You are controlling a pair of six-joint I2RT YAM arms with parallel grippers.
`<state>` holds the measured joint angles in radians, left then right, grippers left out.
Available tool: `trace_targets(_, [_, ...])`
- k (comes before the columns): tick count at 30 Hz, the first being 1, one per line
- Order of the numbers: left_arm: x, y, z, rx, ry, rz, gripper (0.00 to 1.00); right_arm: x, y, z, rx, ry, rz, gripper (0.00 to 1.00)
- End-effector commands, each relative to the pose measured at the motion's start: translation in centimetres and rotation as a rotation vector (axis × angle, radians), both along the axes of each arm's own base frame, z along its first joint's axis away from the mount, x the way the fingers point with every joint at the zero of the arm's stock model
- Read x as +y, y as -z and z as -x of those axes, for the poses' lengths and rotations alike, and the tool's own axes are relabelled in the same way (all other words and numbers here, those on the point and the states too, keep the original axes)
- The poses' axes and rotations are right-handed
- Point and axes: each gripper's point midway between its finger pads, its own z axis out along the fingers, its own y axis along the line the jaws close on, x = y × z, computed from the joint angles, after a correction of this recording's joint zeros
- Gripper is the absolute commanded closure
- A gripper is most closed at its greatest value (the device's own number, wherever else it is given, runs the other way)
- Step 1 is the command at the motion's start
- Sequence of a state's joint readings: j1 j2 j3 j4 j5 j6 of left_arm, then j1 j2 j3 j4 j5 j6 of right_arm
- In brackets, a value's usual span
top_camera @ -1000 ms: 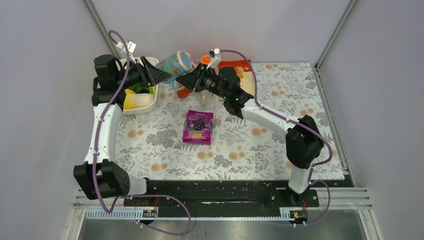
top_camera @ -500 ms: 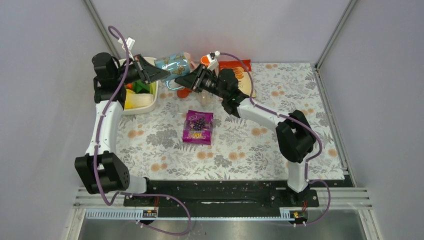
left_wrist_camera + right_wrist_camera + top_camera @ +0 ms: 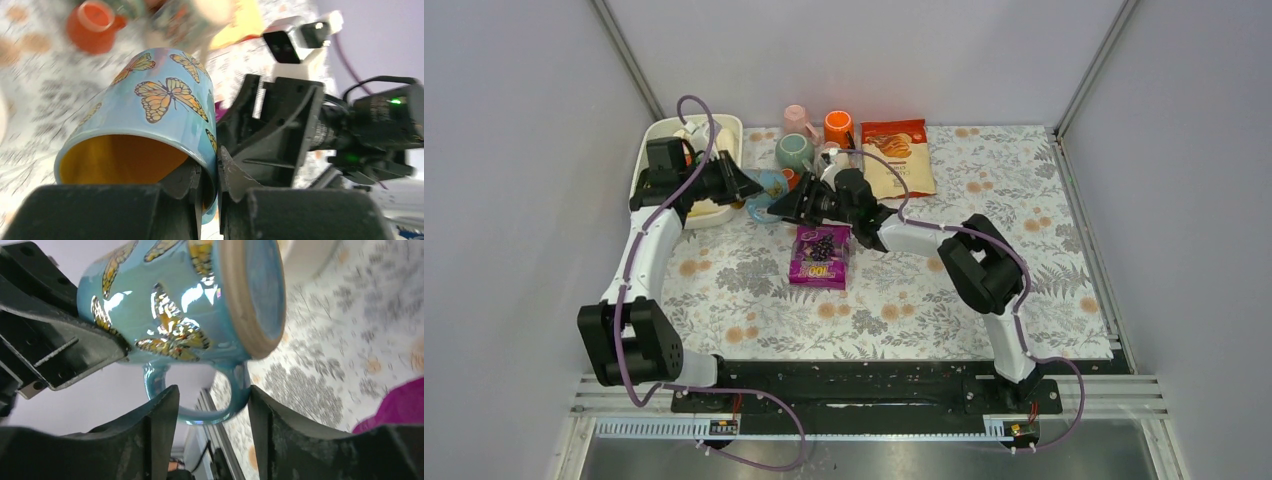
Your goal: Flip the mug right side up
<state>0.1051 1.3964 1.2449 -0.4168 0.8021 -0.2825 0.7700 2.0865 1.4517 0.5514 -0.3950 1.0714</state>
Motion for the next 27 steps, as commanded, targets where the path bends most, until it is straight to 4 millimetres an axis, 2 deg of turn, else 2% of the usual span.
trace_targets(1, [5.1, 4.0, -1.1, -0.011, -0.172, -0.255, 1.0, 0.9, -0.8, 1.4, -0.047, -0.08, -0.019, 0.38])
trace_targets(3, [5.7, 5.1, -0.9, 0.01, -0.186, -0.293, 1.0, 1.0, -0.3, 1.4, -0.03, -0.091, -0.011, 0.36])
trace_targets(6, [7.7, 6.7, -0.3, 0.048, -0.222, -0.418, 1.0, 0.9, -0.2, 1.6, -0.041, -0.1, 0.019, 0.28])
trace_targets(11, [11.5, 7.9, 2.6, 0.083, -0.173, -0.727, 1.0, 0.0, -0.9, 2.2, -0.116, -0.111, 0.085, 0.18])
trace_targets(14, [14.4, 8.3, 4.7, 0.132, -0.134, -0.912, 1.0, -0.6, -2.0, 2.8, -0.174, -0.124, 0.129, 0.05])
trace_targets(16, [16.8, 9.1, 5.8, 0.197, -0.123, -1.005, 1.0, -1.1, -2.0, 3.0, -0.198, -0.129, 0.169, 0.01])
trace_targets(18, [19.4, 10.1, 6.9, 0.29, -0.121, -1.094, 1.0, -1.6, -2.2, 3.1, -0.223, -0.132, 0.203, 0.01])
trace_targets(21, [22.5, 11.4, 7.7, 0.38, -0.128, -1.144, 1.0, -2.1, -2.2, 3.2, -0.256, -0.135, 0.253, 0.01])
trace_targets(27, [26.1, 12.9, 6.9, 0.459, -0.134, -1.087, 1.0, -3.3, -1.7, 2.1, -0.331, -0.106, 0.386, 0.01])
